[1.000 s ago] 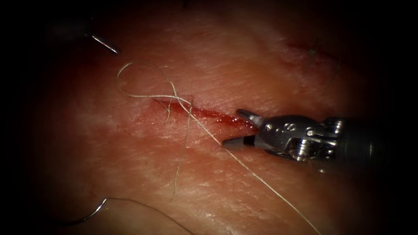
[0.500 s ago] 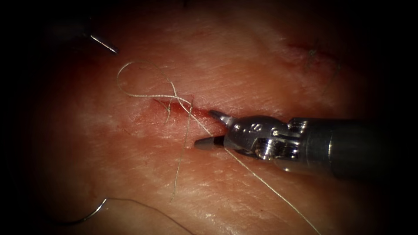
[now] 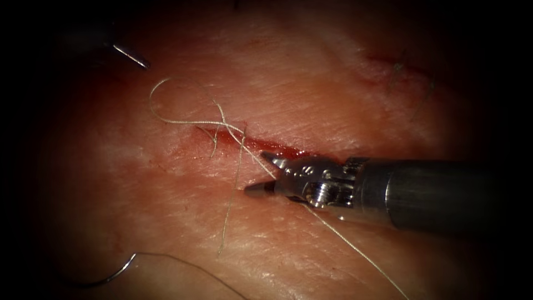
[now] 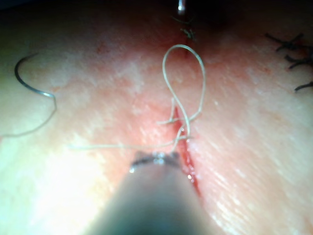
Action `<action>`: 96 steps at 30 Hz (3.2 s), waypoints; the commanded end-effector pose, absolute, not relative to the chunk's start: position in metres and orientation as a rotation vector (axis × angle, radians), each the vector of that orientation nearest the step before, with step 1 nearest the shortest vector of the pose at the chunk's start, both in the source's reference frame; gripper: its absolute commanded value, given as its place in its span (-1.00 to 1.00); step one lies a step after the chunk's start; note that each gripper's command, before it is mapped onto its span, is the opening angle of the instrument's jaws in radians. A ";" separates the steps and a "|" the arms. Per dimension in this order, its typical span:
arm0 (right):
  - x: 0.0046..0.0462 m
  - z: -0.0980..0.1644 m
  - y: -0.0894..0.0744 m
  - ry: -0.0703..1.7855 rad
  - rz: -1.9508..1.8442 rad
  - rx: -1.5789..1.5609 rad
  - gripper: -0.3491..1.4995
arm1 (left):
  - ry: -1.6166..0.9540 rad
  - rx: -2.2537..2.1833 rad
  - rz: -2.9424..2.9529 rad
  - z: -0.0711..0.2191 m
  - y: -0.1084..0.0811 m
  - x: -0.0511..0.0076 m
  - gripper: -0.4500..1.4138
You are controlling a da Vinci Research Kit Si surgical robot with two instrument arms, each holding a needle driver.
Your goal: Wound Closure
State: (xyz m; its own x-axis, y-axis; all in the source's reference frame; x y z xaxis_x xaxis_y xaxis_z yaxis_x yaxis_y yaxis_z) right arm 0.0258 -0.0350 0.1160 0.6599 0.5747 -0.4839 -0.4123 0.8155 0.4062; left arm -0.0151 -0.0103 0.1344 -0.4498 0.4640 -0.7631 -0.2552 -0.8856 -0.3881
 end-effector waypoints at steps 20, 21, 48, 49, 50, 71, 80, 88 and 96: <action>0.0153 0.111 -0.040 0.591 0.507 0.240 -1.00 | -0.314 -1.333 2.341 0.135 -0.010 -0.0152 0.60; 0.0143 0.111 -0.041 0.586 0.506 0.239 -1.00 | -0.314 -1.333 2.341 0.135 -0.010 -0.0152 0.60; -0.0080 0.102 -0.043 0.480 0.612 0.155 -1.00 | -0.315 -1.334 2.341 0.135 -0.010 -0.0151 0.60; -0.0089 0.101 -0.043 0.474 0.617 0.147 -1.00 | -0.315 -1.334 2.341 0.135 -0.010 -0.0151 0.60; -0.0095 0.101 -0.043 0.474 0.622 0.141 -1.00 | -0.315 -1.334 2.341 0.135 -0.010 -0.0151 0.60; -0.0151 0.099 -0.043 0.442 0.706 0.086 -1.00 | -0.314 -1.333 2.341 0.135 -0.010 -0.0151 0.60; -0.0128 0.099 -0.039 0.607 0.731 -0.076 0.89 | -0.308 -1.327 2.343 0.135 -0.011 -0.0157 0.57; -0.0070 0.097 -0.033 0.844 0.676 -0.160 0.96 | -0.357 -1.328 2.371 0.135 -0.013 -0.0179 0.55; -0.0031 0.095 -0.028 1.006 0.714 -0.216 0.98 | -0.424 -1.322 2.436 0.137 -0.016 -0.0218 0.55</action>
